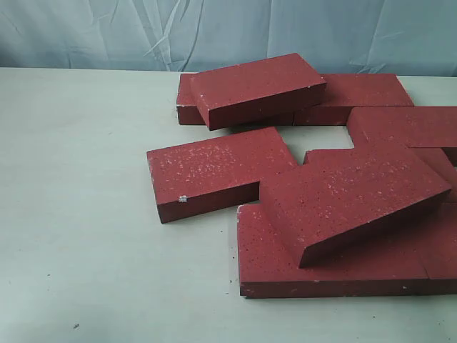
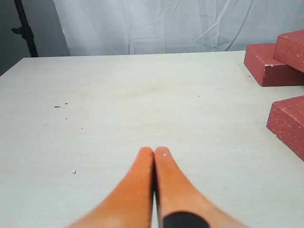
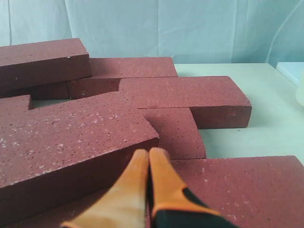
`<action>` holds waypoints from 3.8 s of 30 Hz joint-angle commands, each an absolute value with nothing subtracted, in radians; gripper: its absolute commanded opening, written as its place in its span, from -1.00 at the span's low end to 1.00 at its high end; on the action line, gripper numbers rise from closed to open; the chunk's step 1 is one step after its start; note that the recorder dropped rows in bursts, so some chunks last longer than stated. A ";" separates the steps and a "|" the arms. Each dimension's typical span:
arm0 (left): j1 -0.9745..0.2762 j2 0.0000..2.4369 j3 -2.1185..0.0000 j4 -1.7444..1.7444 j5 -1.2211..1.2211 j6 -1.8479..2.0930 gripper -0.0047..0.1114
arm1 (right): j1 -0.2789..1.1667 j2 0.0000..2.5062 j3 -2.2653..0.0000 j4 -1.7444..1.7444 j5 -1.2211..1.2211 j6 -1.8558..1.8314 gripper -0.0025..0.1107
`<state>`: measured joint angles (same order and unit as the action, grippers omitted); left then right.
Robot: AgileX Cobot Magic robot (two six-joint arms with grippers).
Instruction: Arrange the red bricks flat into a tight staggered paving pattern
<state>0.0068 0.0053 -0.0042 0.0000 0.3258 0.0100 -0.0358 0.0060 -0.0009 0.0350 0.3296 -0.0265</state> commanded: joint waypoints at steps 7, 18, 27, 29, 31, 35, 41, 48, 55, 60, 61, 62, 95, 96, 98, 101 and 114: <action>-0.002 0.000 0.000 -0.006 0.313 0.011 -0.92 | -0.040 0.000 0.000 0.033 0.319 -0.027 -0.97; -0.002 0.000 0.000 -0.006 0.313 0.011 -0.92 | -0.040 0.000 0.000 0.033 -0.156 -0.027 -0.97; -0.002 0.000 0.000 -0.006 0.313 0.011 -0.92 | -0.040 0.000 0.000 0.036 -0.169 -0.027 -0.97; -0.002 0.000 0.000 -0.006 0.313 0.011 -0.92 | -0.040 0.000 0.000 0.036 -0.169 -0.027 -0.97; -0.002 0.000 0.000 -0.006 0.313 0.011 -0.92 | -0.040 0.000 0.000 0.036 -0.169 -0.027 -0.97; -0.002 0.000 0.000 -0.006 0.313 0.011 -0.92 | -0.040 0.000 0.000 0.036 -0.169 -0.027 -0.97; -0.002 0.000 0.000 -0.006 0.313 0.011 -0.92 | -0.040 0.000 0.000 0.036 -0.197 -0.027 -0.97; -0.002 0.000 0.000 -0.006 0.313 0.011 -0.92 | -0.040 0.000 -0.004 0.036 -0.213 -0.027 -0.97; -0.002 0.000 0.000 -0.006 0.313 0.011 -0.92 | -0.040 0.000 -0.092 0.036 -0.213 -0.033 -0.97; -0.002 0.000 0.000 -0.006 0.313 0.011 -0.92 | -0.040 0.057 -0.171 0.036 -0.213 -0.033 -0.97; -0.002 0.000 0.000 -0.006 0.313 0.011 -0.92 | -0.040 0.071 -0.185 0.036 -0.211 -0.033 -0.97; -0.002 0.000 0.000 -0.006 0.313 0.011 -0.92 | -0.040 0.089 -0.203 0.036 -0.207 -0.033 -0.97; -0.002 0.000 0.000 0.000 0.315 0.011 -0.92 | -0.040 0.641 -0.754 0.032 0.405 -0.033 -0.97; -0.002 0.000 0.000 0.000 0.315 0.011 -0.92 | -0.040 0.644 -0.754 0.032 0.405 -0.033 -0.97; -0.002 0.000 0.000 0.000 0.315 0.011 -0.92 | -0.040 0.644 -0.754 0.033 0.419 -0.033 -0.97; -0.002 0.000 0.000 0.000 0.315 0.011 -0.92 | -0.040 0.644 -0.754 0.035 0.431 -0.033 -0.97; -0.002 0.000 0.000 0.000 0.315 0.011 -0.92 | -0.040 0.848 -0.861 0.190 0.702 -0.039 -0.97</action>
